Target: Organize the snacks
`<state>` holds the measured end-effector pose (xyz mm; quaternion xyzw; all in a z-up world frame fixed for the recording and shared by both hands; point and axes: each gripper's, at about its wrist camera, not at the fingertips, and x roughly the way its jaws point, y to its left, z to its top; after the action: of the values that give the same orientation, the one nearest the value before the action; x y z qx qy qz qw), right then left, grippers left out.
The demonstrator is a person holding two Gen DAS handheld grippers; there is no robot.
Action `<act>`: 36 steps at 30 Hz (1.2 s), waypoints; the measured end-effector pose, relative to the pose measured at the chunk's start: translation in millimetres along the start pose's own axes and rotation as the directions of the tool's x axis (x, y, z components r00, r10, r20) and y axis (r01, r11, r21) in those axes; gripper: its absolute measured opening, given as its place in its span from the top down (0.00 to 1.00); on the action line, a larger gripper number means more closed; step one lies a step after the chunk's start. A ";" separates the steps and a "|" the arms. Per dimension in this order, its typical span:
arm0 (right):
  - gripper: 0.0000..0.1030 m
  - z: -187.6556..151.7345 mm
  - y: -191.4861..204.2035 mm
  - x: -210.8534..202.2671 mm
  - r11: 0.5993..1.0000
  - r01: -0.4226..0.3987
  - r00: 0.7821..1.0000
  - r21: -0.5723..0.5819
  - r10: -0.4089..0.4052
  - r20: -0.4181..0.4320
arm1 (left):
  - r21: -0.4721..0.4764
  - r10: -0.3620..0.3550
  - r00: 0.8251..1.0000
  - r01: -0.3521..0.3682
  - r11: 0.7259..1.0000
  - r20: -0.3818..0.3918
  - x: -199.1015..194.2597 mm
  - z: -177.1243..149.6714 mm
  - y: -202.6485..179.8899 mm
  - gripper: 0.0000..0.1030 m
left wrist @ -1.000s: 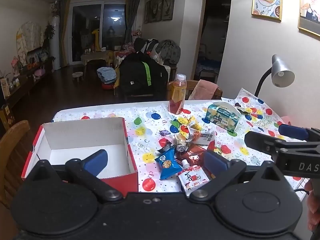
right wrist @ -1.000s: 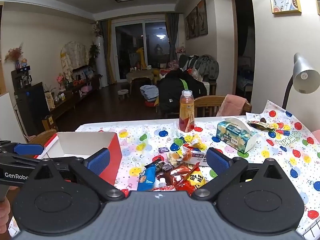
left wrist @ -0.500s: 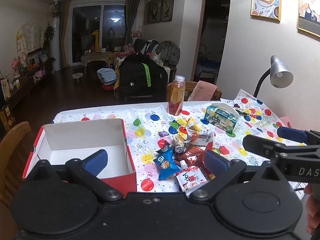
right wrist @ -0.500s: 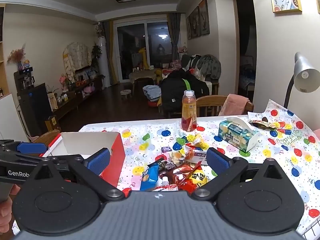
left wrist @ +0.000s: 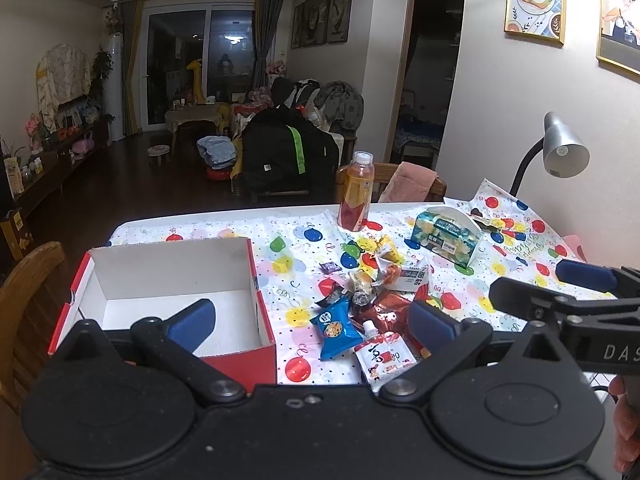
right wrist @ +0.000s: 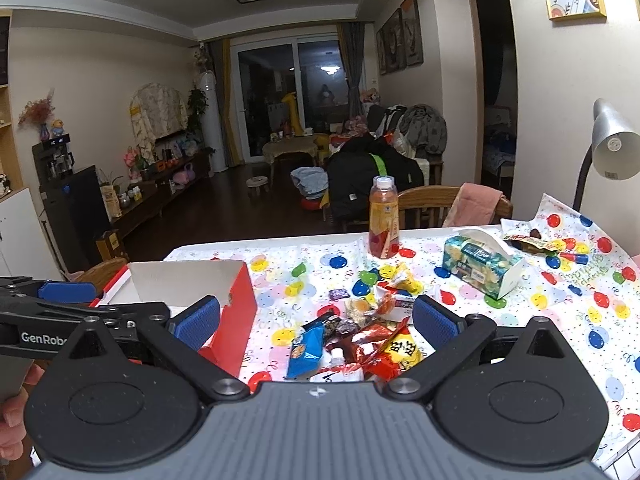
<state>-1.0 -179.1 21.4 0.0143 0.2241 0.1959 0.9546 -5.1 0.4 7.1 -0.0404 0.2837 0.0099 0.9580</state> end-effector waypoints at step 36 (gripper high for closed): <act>0.00 -9.9 9.6 -5.4 1.000 -0.006 1.000 0.013 0.006 -0.024 | -0.029 -0.007 0.999 0.005 1.000 -0.051 -1.6 -10.3 4.1 0.00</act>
<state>-13.3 -172.9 15.8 0.0187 0.2367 0.1976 0.9511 -12.2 3.6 -1.0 -0.0554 0.3078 0.0101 0.9498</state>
